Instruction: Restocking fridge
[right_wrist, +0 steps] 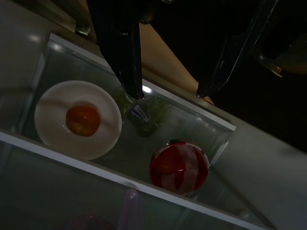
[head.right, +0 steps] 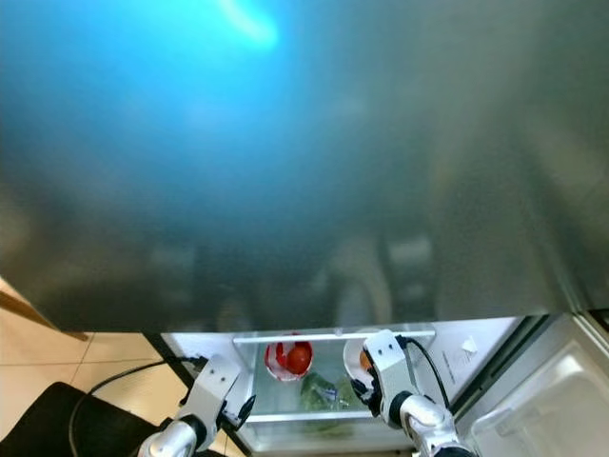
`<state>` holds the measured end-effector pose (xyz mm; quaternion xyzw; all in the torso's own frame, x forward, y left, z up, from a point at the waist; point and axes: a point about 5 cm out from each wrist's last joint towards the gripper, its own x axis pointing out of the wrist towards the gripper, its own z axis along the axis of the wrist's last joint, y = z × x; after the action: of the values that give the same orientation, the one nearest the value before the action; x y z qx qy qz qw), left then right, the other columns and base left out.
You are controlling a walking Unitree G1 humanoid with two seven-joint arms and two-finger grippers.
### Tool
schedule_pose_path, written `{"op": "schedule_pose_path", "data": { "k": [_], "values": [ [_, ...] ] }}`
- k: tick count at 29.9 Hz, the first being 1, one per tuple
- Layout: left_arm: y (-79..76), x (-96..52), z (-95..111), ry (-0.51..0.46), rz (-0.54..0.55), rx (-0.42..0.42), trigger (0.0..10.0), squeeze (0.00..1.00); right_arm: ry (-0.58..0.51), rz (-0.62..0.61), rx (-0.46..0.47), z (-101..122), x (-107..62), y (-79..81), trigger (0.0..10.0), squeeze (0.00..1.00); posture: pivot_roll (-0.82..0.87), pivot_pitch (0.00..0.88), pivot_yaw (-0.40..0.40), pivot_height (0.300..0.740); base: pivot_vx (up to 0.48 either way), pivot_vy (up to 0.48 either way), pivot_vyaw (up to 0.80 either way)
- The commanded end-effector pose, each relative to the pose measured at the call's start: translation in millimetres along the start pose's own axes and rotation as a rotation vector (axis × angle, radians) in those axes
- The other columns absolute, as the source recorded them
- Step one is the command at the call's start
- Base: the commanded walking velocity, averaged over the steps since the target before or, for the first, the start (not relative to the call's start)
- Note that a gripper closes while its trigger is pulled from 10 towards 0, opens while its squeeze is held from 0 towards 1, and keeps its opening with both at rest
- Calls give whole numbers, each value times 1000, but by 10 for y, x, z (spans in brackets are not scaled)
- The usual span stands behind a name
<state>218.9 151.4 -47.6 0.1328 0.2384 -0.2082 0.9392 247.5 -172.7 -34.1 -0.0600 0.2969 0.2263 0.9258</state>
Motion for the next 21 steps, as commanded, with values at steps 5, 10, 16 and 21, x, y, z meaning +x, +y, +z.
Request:
{"op": "schedule_pose_path", "data": {
  "k": [5, 10, 16, 21],
  "values": [
    [115, -125, -193, 80, 55, -11, 10000, 0, 46, -7, -3, -141, -63, -11, 10000, 0, 111, 42, -1, 740, 0, 0, 0],
    [105, -197, -324, 140, 67, -42, 10000, 0, 108, -34, 11, -264, -95, 0, 10000, 0, 111, 39, -3, 740, 0, 0, 0],
    [114, -246, -412, 185, 91, -90, 10000, 0, 190, -71, 4, -432, -150, 19, 10000, 0, 113, 33, -6, 740, 0, 0, 0],
    [109, -318, -532, 243, 112, -159, 10000, 0, 269, -94, 5, -617, -230, 52, 10000, 0, 113, 33, -6, 740, 0, 0, 0]
  ]
}}
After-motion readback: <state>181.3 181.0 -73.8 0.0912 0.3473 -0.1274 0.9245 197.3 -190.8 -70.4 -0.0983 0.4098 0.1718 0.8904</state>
